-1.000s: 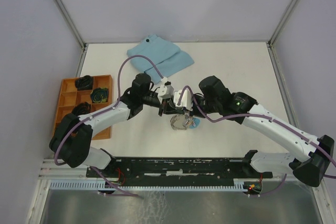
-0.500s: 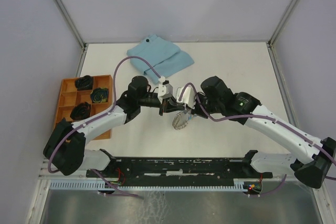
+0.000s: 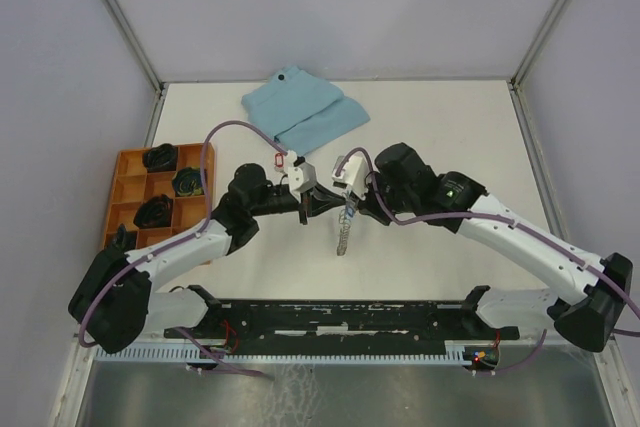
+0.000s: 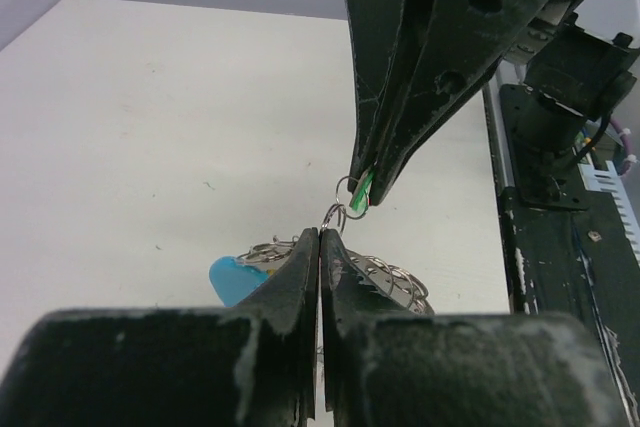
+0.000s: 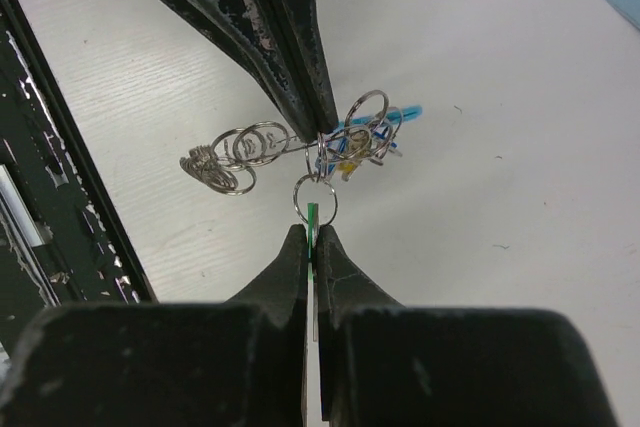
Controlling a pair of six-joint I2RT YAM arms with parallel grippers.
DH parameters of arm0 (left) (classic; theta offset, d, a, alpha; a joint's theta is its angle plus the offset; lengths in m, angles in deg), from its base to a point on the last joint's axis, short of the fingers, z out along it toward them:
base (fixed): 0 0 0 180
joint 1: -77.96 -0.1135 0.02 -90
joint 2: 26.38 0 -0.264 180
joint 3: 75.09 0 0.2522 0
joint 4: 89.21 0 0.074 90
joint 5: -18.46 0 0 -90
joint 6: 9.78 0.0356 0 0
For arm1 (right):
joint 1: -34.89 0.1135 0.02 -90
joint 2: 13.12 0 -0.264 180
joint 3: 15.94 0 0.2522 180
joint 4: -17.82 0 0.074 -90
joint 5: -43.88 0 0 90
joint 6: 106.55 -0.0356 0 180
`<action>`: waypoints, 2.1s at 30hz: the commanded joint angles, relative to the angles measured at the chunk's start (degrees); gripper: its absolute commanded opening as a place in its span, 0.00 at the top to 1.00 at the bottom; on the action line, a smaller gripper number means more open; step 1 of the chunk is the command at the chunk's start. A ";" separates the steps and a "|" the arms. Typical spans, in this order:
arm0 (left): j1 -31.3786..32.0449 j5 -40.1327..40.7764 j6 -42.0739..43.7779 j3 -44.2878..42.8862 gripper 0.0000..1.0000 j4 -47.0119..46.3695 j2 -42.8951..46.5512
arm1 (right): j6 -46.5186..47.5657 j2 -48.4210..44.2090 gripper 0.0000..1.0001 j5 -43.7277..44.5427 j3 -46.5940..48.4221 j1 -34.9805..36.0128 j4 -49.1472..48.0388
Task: Put the keys on the keyring
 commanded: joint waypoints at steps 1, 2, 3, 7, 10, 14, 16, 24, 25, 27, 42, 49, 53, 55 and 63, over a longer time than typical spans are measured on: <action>0.56 9.04 -1.06 1.21 0.97 -8.81 3.92 | -3.89 1.70 0.99 1.07 1.87 0.18 2.83; 0.96 10.31 -1.35 1.86 0.97 -10.11 4.23 | -4.19 2.20 0.99 1.15 1.81 0.12 2.57; 1.36 11.20 -1.72 2.59 0.97 -11.84 4.55 | -4.58 2.89 0.99 1.14 1.76 0.05 2.29; 3.40 13.78 -1.79 4.53 0.97 -16.47 4.83 | -5.32 4.96 0.99 -0.51 2.00 -0.61 1.02; 4.40 15.52 -1.70 5.27 0.97 -18.10 4.82 | -5.70 5.84 0.99 -1.99 2.00 -1.40 0.40; 5.03 16.57 -1.84 6.41 0.97 -20.61 4.77 | -5.79 6.60 0.99 -3.90 1.83 -2.55 0.40; 5.25 16.66 -2.35 6.84 0.97 -22.23 4.61 | -5.79 7.11 0.99 -5.08 1.72 -3.19 0.39; 6.05 15.70 -2.71 8.03 0.97 -24.89 3.73 | -5.70 8.87 0.99 -8.83 2.19 -4.65 0.04; 6.13 15.48 -2.90 8.27 0.97 -25.39 3.42 | -5.72 9.18 0.99 -9.05 2.34 -4.82 0.00; 6.31 15.13 -3.28 8.60 0.97 -26.26 3.02 | -5.95 9.62 0.99 -9.14 2.63 -5.16 -0.01; 5.52 16.00 4.59 7.66 0.67 -10.90 6.64 | 5.38 5.87 0.99 -7.33 7.78 -5.79 4.37; 1.47 7.47 8.99 3.37 0.62 -4.20 4.83 | 12.85 5.83 0.99 -8.39 12.41 -5.78 10.32; 0.11 2.37 10.50 1.59 0.59 -1.84 3.35 | 15.00 6.40 0.99 -8.88 14.31 -5.76 12.41; 0.14 0.17 11.04 0.40 0.57 -0.92 2.25 | 15.79 6.61 0.99 -9.22 14.61 -5.77 12.96; 0.18 -7.62 7.76 -3.74 0.53 -1.82 -3.83 | 16.03 7.40 0.99 -9.19 15.06 -5.69 13.64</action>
